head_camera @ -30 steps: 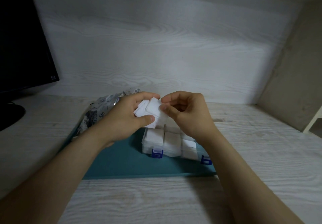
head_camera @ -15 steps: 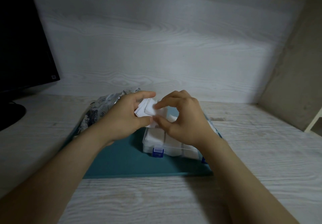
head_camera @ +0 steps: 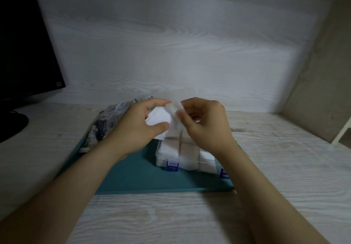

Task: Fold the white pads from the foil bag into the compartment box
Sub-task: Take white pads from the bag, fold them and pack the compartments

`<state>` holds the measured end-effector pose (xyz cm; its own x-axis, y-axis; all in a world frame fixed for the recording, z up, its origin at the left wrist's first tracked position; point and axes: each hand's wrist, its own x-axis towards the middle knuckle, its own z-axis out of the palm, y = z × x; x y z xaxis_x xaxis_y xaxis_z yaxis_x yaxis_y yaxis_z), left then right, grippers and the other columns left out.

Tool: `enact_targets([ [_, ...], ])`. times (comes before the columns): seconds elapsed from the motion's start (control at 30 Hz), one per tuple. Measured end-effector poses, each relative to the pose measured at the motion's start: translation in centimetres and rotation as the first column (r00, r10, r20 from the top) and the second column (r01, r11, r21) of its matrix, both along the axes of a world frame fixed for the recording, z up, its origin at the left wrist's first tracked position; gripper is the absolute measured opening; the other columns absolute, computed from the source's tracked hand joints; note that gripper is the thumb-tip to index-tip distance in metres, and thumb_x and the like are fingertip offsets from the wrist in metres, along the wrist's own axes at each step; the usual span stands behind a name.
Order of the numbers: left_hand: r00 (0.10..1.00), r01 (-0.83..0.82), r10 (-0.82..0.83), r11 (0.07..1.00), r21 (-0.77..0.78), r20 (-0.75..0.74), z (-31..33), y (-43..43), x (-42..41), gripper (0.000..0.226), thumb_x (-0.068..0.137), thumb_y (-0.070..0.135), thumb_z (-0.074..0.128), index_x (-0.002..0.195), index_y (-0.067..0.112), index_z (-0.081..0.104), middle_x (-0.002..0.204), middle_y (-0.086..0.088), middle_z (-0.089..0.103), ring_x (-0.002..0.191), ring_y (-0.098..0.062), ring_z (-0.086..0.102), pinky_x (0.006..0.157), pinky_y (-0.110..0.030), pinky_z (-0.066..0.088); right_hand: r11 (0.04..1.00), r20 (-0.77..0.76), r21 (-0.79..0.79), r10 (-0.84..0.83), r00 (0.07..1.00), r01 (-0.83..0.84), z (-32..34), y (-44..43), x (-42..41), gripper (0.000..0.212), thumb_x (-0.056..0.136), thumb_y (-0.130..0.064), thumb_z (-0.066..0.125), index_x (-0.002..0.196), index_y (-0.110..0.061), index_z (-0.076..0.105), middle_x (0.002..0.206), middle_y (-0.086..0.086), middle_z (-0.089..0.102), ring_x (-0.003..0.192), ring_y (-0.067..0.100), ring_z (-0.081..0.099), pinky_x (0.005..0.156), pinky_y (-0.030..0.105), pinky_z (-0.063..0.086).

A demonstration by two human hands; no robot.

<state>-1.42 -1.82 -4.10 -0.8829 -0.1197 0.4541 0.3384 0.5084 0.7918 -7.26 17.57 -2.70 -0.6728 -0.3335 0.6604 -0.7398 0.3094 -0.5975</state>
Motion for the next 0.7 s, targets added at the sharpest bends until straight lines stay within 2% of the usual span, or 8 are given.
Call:
enact_targets([
  [0.1, 1.0, -0.01, 0.01, 1.0, 0.021, 0.003, 0.1, -0.1, 0.1, 0.051, 0.089, 0.014, 0.083, 0.128, 0.045, 0.069, 0.129, 0.036, 0.064, 0.127, 0.004, 0.057, 0.121, -0.038, 0.041, 0.969, 0.186, -0.233, -0.038, 0.982, 0.081, 0.6, 0.3, 0.0, 0.017, 0.094, -0.011, 0.073, 0.101, -0.027, 0.073, 0.08, -0.005, 0.079, 0.074, 0.009, 0.076, 0.064, 0.024, 0.057],
  [0.2, 1.0, -0.012, 0.012, 0.999, 0.043, -0.011, 0.2, -0.2, 0.1, 0.051, 0.091, 0.015, 0.081, 0.127, 0.048, 0.069, 0.135, 0.028, 0.064, 0.133, -0.003, 0.056, 0.121, -0.042, 0.041, 0.935, 0.378, -0.309, -0.045, 0.925, 0.172, 1.1, 0.7, -0.3, 0.013, 0.091, -0.012, 0.075, 0.102, -0.019, 0.074, 0.078, -0.003, 0.078, 0.073, 0.011, 0.073, 0.072, 0.03, 0.06],
  [0.27, 1.0, -0.019, 0.02, 0.998, 0.053, -0.013, 0.2, -0.1, 0.1, 0.049, 0.092, 0.016, 0.081, 0.128, 0.047, 0.069, 0.138, 0.026, 0.063, 0.137, -0.003, 0.052, 0.123, -0.038, 0.039, 0.937, 0.511, -0.327, 0.066, 0.857, 0.123, 1.2, 1.1, -0.3, 0.007, 0.09, -0.01, 0.075, 0.088, -0.016, 0.073, 0.072, -0.006, 0.073, 0.069, 0.01, 0.067, 0.075, 0.033, 0.058],
  [0.33, 1.0, -0.008, 0.009, 0.997, 0.079, -0.011, 0.2, -0.1, 0.1, 0.047, 0.092, 0.017, 0.082, 0.127, 0.046, 0.069, 0.138, 0.024, 0.064, 0.138, -0.005, 0.052, 0.122, -0.038, 0.039, 0.92, 0.604, -0.392, 0.261, 0.753, -0.004, 1.3, 1.1, 0.0, 0.021, 0.091, -0.005, 0.074, 0.074, -0.017, 0.071, 0.073, -0.002, 0.071, 0.072, 0.013, 0.066, 0.075, 0.031, 0.056],
  [0.43, 0.999, 0.039, -0.036, 0.989, 0.143, -0.027, 0.0, -0.1, -0.1, 0.047, 0.092, 0.012, 0.081, 0.126, 0.043, 0.071, 0.133, 0.017, 0.07, 0.13, -0.011, 0.062, 0.116, -0.046, 0.048, 0.925, 0.647, -0.364, 0.338, 0.683, -0.112, 1.0, 1.0, 0.1, 0.016, 0.091, -0.005, 0.076, 0.077, -0.013, 0.074, 0.076, 0.002, 0.072, 0.073, 0.014, 0.069, 0.073, 0.026, 0.056],
  [0.47, 0.998, 0.05, -0.045, 0.986, 0.16, -0.033, 0.1, 0.0, -0.1, 0.046, 0.094, 0.008, 0.078, 0.126, 0.04, 0.071, 0.13, 0.015, 0.072, 0.126, -0.01, 0.065, 0.113, -0.045, 0.051, 0.931, 0.652, -0.349, 0.321, 0.687, -0.104, 0.9, 0.8, 0.2, 0.004, 0.09, -0.006, 0.078, 0.086, -0.008, 0.077, 0.079, 0.005, 0.074, 0.074, 0.015, 0.069, 0.072, 0.025, 0.056],
  [0.53, 0.997, 0.079, -0.075, 0.976, 0.203, -0.029, 0.2, 0.3, -0.1, 0.043, 0.099, 0.003, 0.069, 0.128, 0.035, 0.072, 0.125, 0.01, 0.075, 0.117, -0.01, 0.07, 0.104, -0.039, 0.057, 0.932, 0.647, -0.354, 0.306, 0.699, -0.08, 0.7, 0.6, 0.2, 0.013, 0.088, -0.006, 0.081, 0.1, -0.001, 0.078, 0.083, 0.009, 0.076, 0.076, 0.016, 0.069, 0.071, 0.023, 0.057],
  [0.7, 0.99, 0.117, -0.134, 0.947, 0.298, 0.035, 0.7, 1.0, 0.4, 0.034, 0.107, 0.008, 0.058, 0.126, 0.033, 0.071, 0.114, 0.004, 0.079, 0.101, -0.02, 0.077, 0.077, -0.027, 0.062, 0.928, 0.643, -0.37, 0.291, 0.709, -0.046, 0.5, 0.6, 0.2, 0.013, 0.085, -0.004, 0.084, 0.095, -0.002, 0.077, 0.08, 0.011, 0.076, 0.074, 0.018, 0.071, 0.068, 0.022, 0.058],
])
